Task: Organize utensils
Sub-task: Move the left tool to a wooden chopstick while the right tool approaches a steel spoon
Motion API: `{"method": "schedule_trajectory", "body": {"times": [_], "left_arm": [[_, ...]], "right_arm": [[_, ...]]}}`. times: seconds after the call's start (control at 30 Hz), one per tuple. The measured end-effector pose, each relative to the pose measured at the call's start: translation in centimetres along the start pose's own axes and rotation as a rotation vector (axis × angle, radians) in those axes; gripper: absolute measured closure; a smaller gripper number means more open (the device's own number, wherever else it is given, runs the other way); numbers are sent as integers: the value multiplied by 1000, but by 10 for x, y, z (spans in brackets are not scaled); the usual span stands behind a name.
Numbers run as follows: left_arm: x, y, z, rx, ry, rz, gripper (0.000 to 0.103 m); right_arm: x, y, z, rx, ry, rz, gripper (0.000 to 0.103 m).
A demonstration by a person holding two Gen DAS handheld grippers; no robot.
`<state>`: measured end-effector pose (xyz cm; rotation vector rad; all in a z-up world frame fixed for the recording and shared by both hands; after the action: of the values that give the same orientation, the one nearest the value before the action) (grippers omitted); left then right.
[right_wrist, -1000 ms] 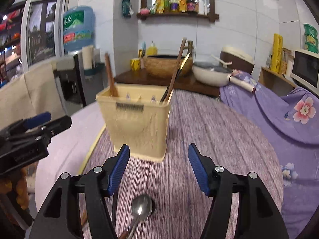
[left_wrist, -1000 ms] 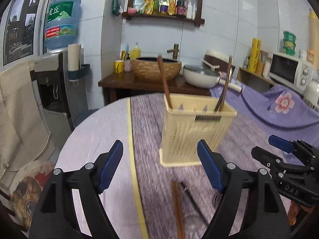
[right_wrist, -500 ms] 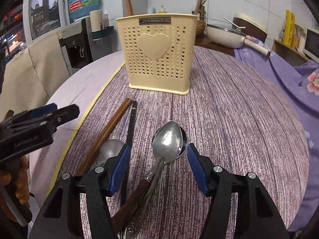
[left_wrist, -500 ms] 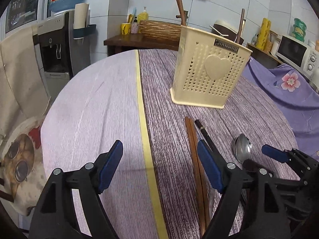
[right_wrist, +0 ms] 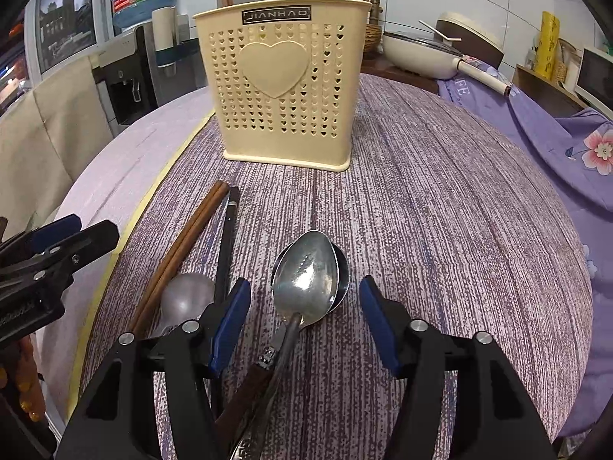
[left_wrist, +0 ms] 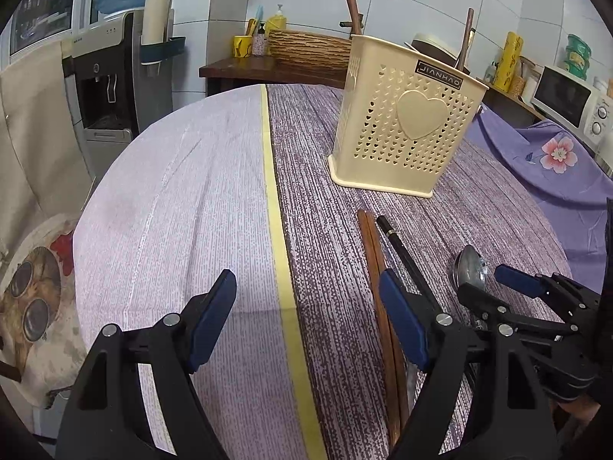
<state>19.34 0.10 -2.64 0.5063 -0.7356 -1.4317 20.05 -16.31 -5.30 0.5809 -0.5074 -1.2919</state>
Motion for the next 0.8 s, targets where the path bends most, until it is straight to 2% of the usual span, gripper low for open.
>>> {"method": "schedule_trajectory", "body": {"times": [0.07,0.23,0.4,0.5,0.6,0.8], "left_arm": [[-2,0,-1,-2,1,5,27],[-4,2,-2,-2,0,9,27],[-5,2,-4,-8,0,2,27],[-1,1,-6,-23,-23,2,27],[9,1,-7,-29,-36,-26,30],[28,-7,-16,-77,-66,-76,40]], "right_arm": [[2,2,-1,3,-27,8,34],[4,2,-12,-32,-58,18,34],[3,1,-19,-56,-34,-2,36],[3,1,-20,-61,-9,-18,43],[3,2,-20,-62,2,-26,56],[3,2,-20,-64,21,-31,57]]}}
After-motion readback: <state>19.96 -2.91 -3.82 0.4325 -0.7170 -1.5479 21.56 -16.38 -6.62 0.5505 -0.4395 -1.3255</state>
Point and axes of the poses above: each gripper's, at about its wrist camera, not at the fingertips, and z roughly against the way its jaws point, x to its right, y to its top, the point moved 10 cm from there along -z, roughly the way its jaws point
